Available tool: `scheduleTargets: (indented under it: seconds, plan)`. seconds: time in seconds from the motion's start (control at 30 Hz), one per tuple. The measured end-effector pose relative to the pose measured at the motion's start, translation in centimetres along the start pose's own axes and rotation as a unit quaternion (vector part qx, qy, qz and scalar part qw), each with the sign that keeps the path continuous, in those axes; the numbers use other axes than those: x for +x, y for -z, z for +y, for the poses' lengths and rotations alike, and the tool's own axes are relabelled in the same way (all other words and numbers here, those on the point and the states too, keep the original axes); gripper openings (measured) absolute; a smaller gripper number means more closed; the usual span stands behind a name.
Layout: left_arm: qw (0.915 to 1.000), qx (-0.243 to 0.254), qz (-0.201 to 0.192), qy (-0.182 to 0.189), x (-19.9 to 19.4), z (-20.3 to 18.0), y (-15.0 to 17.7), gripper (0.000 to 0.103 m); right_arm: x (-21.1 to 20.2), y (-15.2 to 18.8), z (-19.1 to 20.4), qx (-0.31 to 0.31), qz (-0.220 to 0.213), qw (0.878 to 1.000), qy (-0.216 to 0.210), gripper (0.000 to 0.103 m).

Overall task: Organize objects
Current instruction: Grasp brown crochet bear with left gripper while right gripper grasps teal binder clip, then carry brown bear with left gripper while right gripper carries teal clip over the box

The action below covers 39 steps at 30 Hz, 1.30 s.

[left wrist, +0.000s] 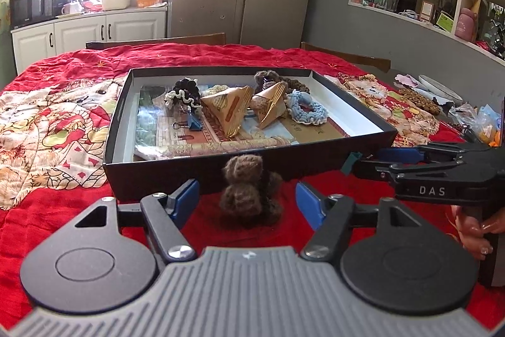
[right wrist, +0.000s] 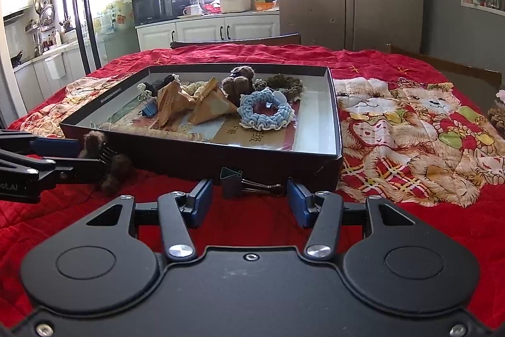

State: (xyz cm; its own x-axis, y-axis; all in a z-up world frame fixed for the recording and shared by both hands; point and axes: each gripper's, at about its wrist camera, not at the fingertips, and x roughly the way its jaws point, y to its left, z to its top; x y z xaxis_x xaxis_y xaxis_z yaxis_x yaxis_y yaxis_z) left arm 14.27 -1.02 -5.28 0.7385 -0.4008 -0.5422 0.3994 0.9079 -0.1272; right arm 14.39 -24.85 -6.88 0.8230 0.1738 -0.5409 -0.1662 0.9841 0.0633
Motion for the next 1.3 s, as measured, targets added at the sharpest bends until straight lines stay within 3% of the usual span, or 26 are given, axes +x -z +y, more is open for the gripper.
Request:
scheduleTargets:
  seconds: [0.2,0.37,0.6,0.87,1.07,1.3]
  plan:
    - [1.0000,-0.005,0.006,-0.001,0.5,0.2,0.1,0.073,0.3,-0.2,0.0,0.017,0.007,1.000,-0.005,0.051]
    - [0.9999,-0.009,0.012,0.003,0.7,0.1,0.2,0.063,0.6,-0.2,0.6,0.021,0.008,1.000,0.000,0.051]
    - [0.9998,-0.005,0.020,0.005,0.9,-0.1,0.4,0.030,0.7,-0.4,1.6,0.017,0.005,1.000,0.000,0.049]
    - [0.9998,-0.005,0.017,0.008,0.7,-0.1,0.4,0.026,0.7,-0.2,1.8,0.005,0.008,1.000,-0.007,0.033]
    - [0.9998,-0.010,0.018,0.009,0.7,0.1,0.5,0.026,-0.4,0.3,3.0,-0.031,0.006,0.999,-0.038,0.031]
    - [0.9998,-0.009,0.018,0.007,0.7,0.1,0.4,0.026,-0.2,-0.3,3.9,-0.032,-0.014,0.999,0.003,0.029]
